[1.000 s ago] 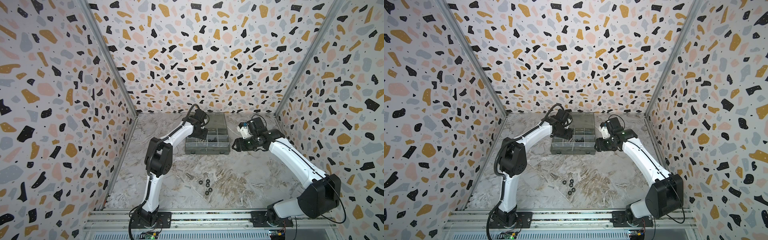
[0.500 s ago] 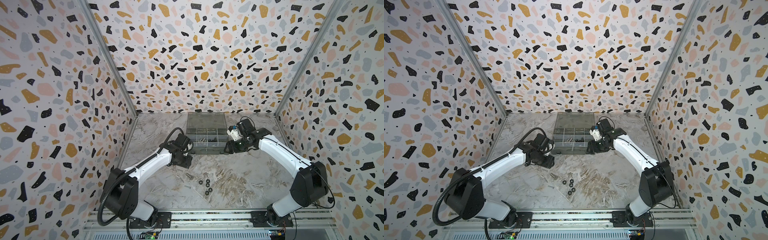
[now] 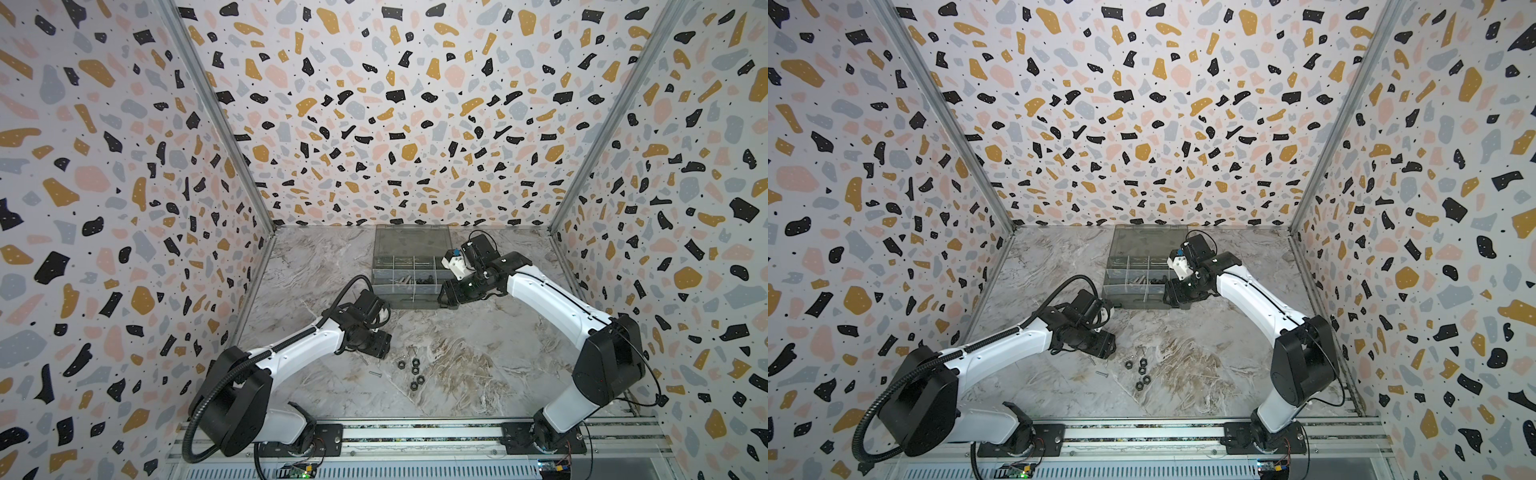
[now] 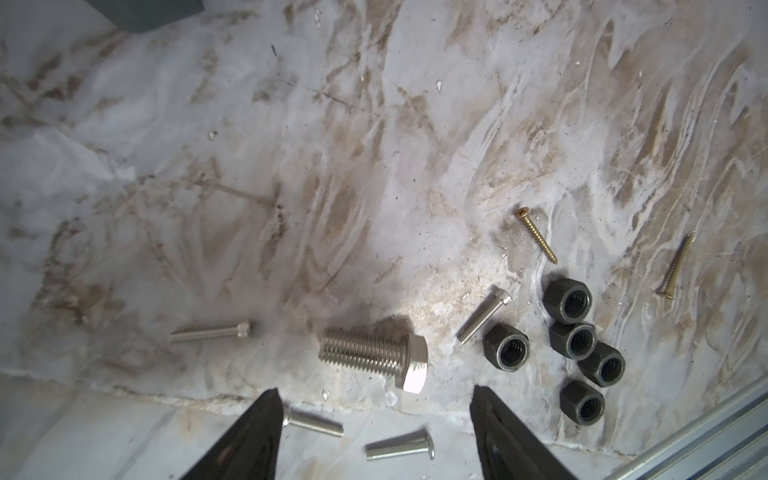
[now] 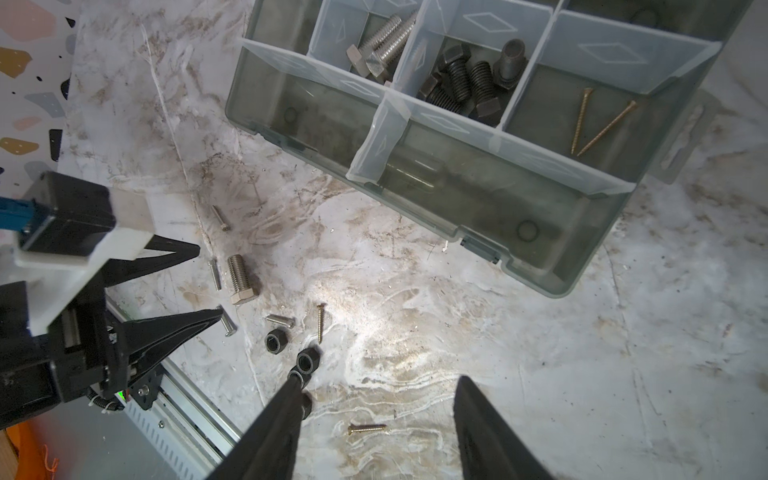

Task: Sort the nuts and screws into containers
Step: 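Lower the left gripper to the pile and grasp the large silver hex bolt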

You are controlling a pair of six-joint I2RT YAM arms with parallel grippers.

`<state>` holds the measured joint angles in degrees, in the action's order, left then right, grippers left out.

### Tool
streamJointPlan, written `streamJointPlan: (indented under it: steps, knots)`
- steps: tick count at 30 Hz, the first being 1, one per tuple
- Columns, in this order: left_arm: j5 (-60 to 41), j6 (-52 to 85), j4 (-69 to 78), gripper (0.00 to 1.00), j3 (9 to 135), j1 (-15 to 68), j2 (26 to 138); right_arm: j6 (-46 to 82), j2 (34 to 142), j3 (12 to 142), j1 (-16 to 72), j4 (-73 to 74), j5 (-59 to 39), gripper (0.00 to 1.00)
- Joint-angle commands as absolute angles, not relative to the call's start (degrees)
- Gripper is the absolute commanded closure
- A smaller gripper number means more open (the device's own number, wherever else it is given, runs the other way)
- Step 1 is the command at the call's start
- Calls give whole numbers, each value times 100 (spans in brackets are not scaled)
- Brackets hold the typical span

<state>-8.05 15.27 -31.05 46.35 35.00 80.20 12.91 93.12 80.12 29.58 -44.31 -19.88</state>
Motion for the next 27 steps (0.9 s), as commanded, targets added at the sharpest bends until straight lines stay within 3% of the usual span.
streamJointPlan:
  steps: [1,27]
  knots:
    - [-857,1538,-2831,27,4526,3533,8200,1228,9007,8092,2951,-4612,-1861,39]
    - [-782,1538,-2532,28,4337,3577,8713,1232,8630,7650,2879,-4610,-1691,39]
